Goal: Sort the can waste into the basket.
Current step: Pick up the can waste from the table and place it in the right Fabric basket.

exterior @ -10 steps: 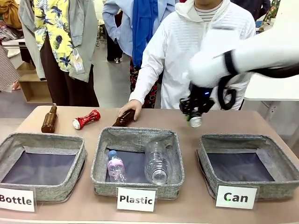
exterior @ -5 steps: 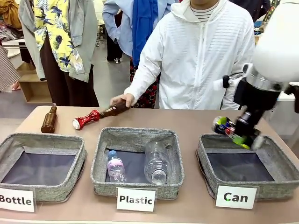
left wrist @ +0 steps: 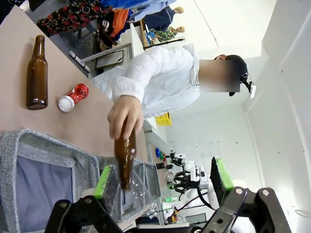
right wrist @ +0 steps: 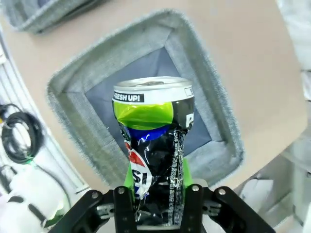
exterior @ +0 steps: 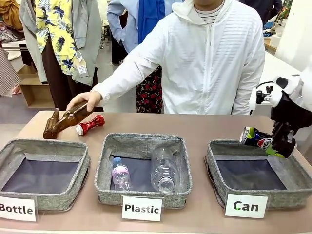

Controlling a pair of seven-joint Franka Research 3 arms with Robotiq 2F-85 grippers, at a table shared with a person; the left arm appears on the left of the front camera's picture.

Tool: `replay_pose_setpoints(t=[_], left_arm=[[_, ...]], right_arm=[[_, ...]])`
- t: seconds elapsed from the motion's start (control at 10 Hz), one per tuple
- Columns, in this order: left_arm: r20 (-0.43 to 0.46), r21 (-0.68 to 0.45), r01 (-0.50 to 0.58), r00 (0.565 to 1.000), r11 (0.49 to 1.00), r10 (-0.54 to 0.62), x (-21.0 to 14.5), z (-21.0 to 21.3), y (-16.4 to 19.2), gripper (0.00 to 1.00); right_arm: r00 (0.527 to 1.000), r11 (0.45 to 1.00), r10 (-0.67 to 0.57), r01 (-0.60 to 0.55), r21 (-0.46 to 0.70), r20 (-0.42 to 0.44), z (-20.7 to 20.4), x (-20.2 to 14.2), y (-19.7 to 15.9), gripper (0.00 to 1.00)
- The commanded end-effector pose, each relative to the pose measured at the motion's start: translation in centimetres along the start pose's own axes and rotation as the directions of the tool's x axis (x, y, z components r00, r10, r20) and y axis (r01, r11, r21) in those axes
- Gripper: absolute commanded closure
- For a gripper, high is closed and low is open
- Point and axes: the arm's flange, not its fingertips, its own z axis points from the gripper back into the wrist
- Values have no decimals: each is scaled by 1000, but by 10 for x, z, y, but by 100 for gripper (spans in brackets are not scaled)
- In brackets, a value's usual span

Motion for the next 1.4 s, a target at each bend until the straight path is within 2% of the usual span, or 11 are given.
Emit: replay_pose_setpoints(t=[0.0, 0.1, 0.2, 0.3, 0.4, 0.5, 0.7, 1.0, 1.1, 1.2, 1.3], left_arm=[[0, 0, 0, 1000, 1000, 0, 0, 0, 0, 0], [147, -73, 88, 986, 993, -77, 20, 50, -42, 0], [250, -81, 159, 959, 984, -134, 34, 93, -70, 0], [295, -159, 155, 950, 975, -103, 44, 116, -81, 0], [320, -196, 135, 945, 971, -67, 42, 130, -80, 0], [312, -217, 103, 950, 971, -31, 38, 129, -71, 0], [284, -180, 102, 958, 978, -47, 38, 116, -67, 0], [238, -185, 98, 970, 978, -52, 36, 105, -65, 0], [209, -176, 94, 976, 980, -56, 34, 97, -65, 0], [152, -151, 99, 986, 984, -76, 25, 80, -65, 0], [51, -138, 97, 995, 986, -91, 11, 53, -64, 0]], right_arm=[[1000, 999, 13, -15, 41, 26, -19, -3, 3, 100], [1000, 998, 9, -10, 59, 16, -22, -3, -1, 100], [1000, 996, 12, -13, 85, 15, -25, -4, -6, 100], [999, 995, -5, 1, 105, 42, -29, -4, -12, 15], [999, 993, 9, -14, 115, 50, -32, -4, -14, 1], [999, 993, 3, -8, 121, 38, -34, -5, -15, 0], [999, 994, -4, -1, 109, 43, -34, -6, -15, 0], [998, 992, -40, 35, 120, 45, -35, -5, -14, 0], [996, 989, -79, 73, 126, 43, -35, -2, -13, 0], [982, 976, -178, 168, 141, 67, -31, 2, -11, 0], [940, 935, -329, 310, 173, 91, -26, 7, -6, 0]])
